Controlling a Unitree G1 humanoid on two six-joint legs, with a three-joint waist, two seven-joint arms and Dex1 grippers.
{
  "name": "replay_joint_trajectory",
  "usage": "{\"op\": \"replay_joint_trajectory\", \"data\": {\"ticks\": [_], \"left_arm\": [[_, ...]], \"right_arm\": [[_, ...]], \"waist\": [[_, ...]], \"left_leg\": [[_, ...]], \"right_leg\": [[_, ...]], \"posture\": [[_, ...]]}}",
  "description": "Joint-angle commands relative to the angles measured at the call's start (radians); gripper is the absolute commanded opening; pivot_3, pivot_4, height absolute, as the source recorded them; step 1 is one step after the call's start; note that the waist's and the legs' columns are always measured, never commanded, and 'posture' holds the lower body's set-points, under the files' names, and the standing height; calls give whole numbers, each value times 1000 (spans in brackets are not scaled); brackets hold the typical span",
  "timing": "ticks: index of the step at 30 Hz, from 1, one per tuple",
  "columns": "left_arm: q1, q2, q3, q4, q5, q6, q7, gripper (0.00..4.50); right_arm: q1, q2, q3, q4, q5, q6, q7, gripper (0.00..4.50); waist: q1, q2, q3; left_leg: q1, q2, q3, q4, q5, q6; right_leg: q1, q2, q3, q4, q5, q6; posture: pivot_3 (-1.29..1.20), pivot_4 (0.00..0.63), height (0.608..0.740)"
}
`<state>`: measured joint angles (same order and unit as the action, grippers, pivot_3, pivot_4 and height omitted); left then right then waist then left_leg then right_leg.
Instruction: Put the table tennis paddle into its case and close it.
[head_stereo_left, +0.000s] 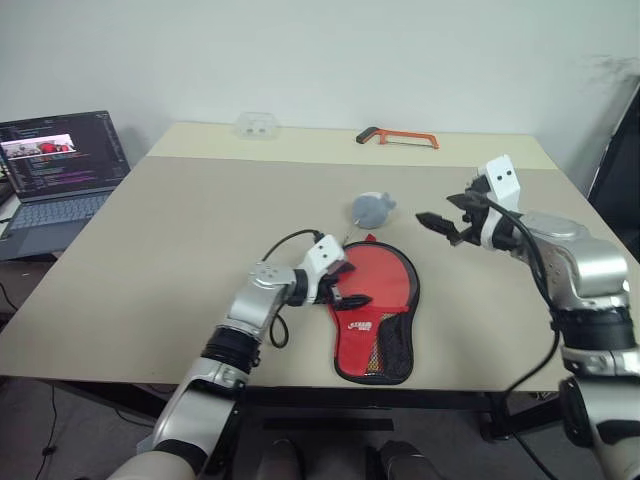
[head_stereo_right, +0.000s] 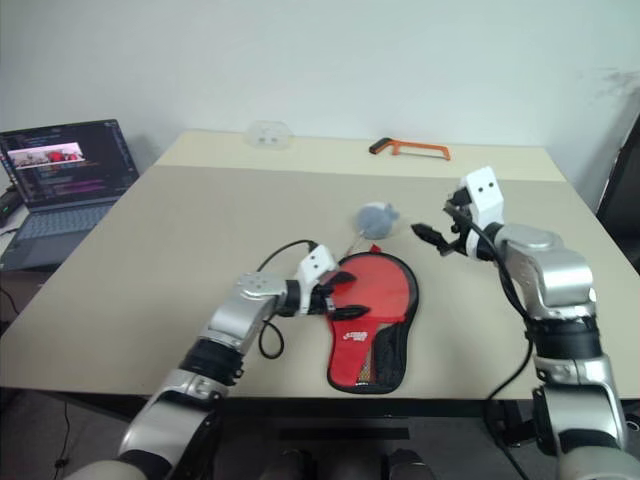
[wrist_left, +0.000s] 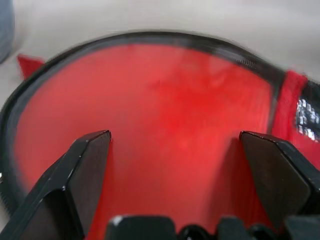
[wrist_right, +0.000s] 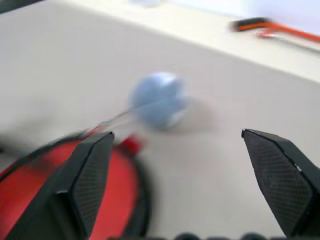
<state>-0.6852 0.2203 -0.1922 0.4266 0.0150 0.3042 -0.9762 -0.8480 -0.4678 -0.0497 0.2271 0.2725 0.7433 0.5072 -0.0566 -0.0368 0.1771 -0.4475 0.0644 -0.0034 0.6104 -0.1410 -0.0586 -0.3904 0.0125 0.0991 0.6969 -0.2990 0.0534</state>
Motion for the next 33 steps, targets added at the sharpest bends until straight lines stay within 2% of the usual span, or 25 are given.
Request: {"op": "replay_joint_trajectory", "data": {"ticks": [1, 5, 10, 14, 19, 22, 32, 33], "left_arm": [[32, -35, -21, -49, 0, 39, 77, 4478], [32, -69, -16, -70, -1, 62, 148, 4478], [19, -75, -14, -89, -6, 87, 197, 4478], [40, -74, -26, -146, -13, 121, 216, 4478], [82, -65, -41, -223, -18, 174, 231, 4478], [86, -64, -47, -236, -18, 194, 244, 4500], [77, -72, -59, -262, -28, 224, 274, 4500], [78, -72, -61, -264, -28, 224, 275, 4500]], "right_arm": [[-108, 72, 18, 217, -83, -170, -94, 4500], [-230, 190, 7, 512, -112, -351, -137, 4500], [-336, 264, -24, 799, -118, -521, -167, 4500], [-391, 293, -61, 946, -117, -615, -225, 4500], [-424, 319, -91, 1023, -119, -646, -251, 4500], [-425, 336, -92, 1042, -139, -651, -250, 3840], [-432, 378, -119, 1066, -144, -663, -292, 252], [-433, 381, -120, 1066, -146, -664, -295, 35]], "waist": [[0, 1, 0], [-2, 1, 0], [-3, 2, 0], [0, 2, 0], [-3, 3, 1], [-4, 3, 1], [-7, 3, 1], [-8, 3, 1]], "left_leg": [[0, 0, 0, 0, 0, 0], [1, 0, 0, -2, 0, 0], [1, 0, 0, -2, 0, 0], [0, 0, 0, -2, 0, 0], [0, 0, 0, -3, 0, 0], [1, 0, 0, -3, 0, 0], [0, 0, 0, -3, 0, 0], [0, 0, 0, -3, 0, 0]], "right_leg": [[0, 0, 0, 0, 0, -1], [0, 0, 0, 0, 0, -2], [0, 0, 0, 0, 0, -2], [0, 0, 0, -1, 0, -2], [0, 0, 0, 0, 0, -3], [0, 0, 0, 0, 0, -3], [0, 0, 0, -1, 0, -3], [0, 0, 0, -1, 0, -3]], "posture": [[0, 150, 740], [0, 150, 740], [0, 150, 740], [0, 150, 740], [0, 150, 740], [0, 150, 740], [0, 150, 740], [0, 150, 740]]}}
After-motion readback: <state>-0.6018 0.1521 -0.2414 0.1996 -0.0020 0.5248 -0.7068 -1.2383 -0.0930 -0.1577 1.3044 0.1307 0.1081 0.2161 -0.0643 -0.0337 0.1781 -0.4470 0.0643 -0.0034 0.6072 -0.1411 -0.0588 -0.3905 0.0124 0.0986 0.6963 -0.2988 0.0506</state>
